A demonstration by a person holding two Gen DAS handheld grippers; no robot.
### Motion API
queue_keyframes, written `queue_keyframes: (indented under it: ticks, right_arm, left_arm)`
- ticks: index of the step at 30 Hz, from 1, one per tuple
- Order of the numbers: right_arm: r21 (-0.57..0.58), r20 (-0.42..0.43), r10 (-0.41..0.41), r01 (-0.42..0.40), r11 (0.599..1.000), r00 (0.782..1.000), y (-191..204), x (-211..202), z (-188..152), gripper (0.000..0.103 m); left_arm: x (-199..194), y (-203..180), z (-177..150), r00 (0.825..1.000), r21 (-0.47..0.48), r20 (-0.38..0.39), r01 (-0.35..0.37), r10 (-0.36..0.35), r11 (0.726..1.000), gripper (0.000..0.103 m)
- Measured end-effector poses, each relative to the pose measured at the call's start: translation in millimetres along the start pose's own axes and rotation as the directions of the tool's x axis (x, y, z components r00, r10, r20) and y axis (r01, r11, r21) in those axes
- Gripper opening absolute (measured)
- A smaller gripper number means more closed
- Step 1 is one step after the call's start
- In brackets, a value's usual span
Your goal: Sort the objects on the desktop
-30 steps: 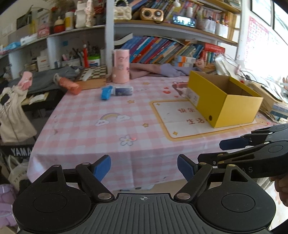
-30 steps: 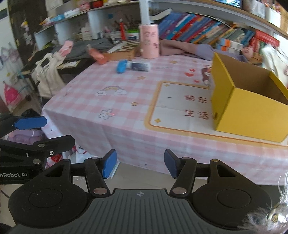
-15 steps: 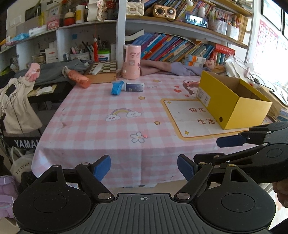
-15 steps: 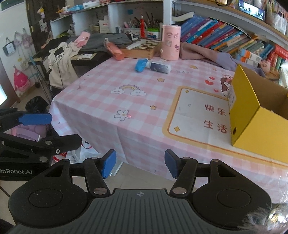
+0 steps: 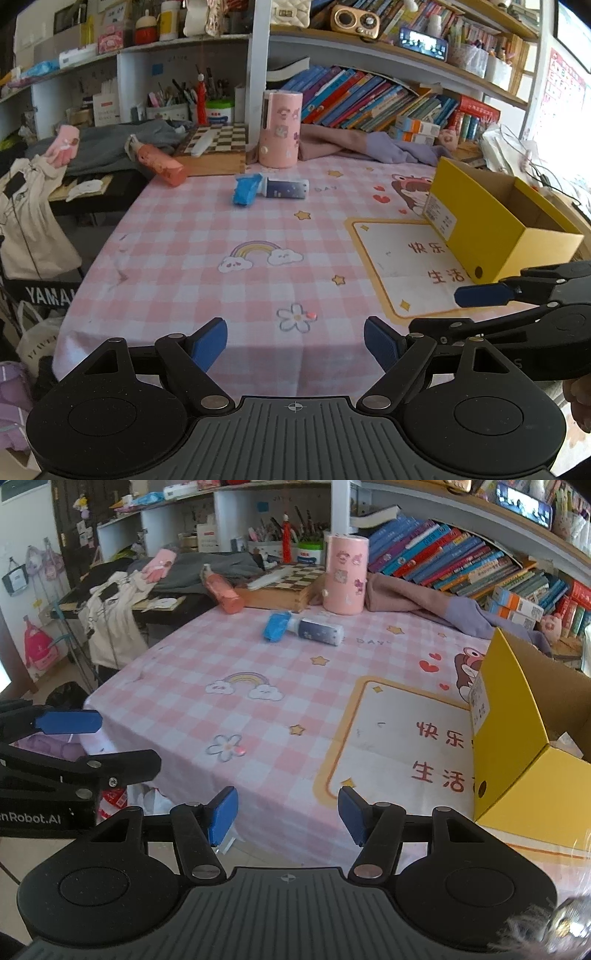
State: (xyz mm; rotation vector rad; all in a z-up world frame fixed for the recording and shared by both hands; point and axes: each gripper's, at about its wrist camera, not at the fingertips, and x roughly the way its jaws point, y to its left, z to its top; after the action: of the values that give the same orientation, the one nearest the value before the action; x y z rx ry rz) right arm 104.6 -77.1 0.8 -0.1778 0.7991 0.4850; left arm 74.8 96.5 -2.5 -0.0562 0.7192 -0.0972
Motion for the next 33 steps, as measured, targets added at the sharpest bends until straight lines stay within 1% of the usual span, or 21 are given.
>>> queue_keyframes:
  ticks: [6, 13, 20, 33]
  right_arm:
    - [0.072, -0.006, -0.011, 0.011, 0.997, 1.0, -28, 21, 20, 0.058]
    - [0.119, 0.012, -0.01, 0.009, 0.993, 1.0, -52, 49, 51, 0.058]
    - [0.12, 0.025, -0.007, 0.004, 0.993, 1.0, -72, 74, 82, 0.058]
    - [0.148, 0.056, -0.04, 0.032, 0.988, 0.998, -109, 119, 133, 0.058]
  left_arm:
    - [28, 0, 25, 1.0, 0.009, -0.007, 0.002, -0.002, 1.0, 0.084]
    - [59, 2, 54, 1.0, 0.015, -0.012, -0.015, 0.015, 1.0, 0.084]
    - [87, 3, 79, 0.999, 0.014, -0.013, -0.038, 0.038, 0.999, 0.084]
    - [144, 13, 115, 0.997, 0.019, -0.014, -0.079, 0.079, 0.997, 0.084]
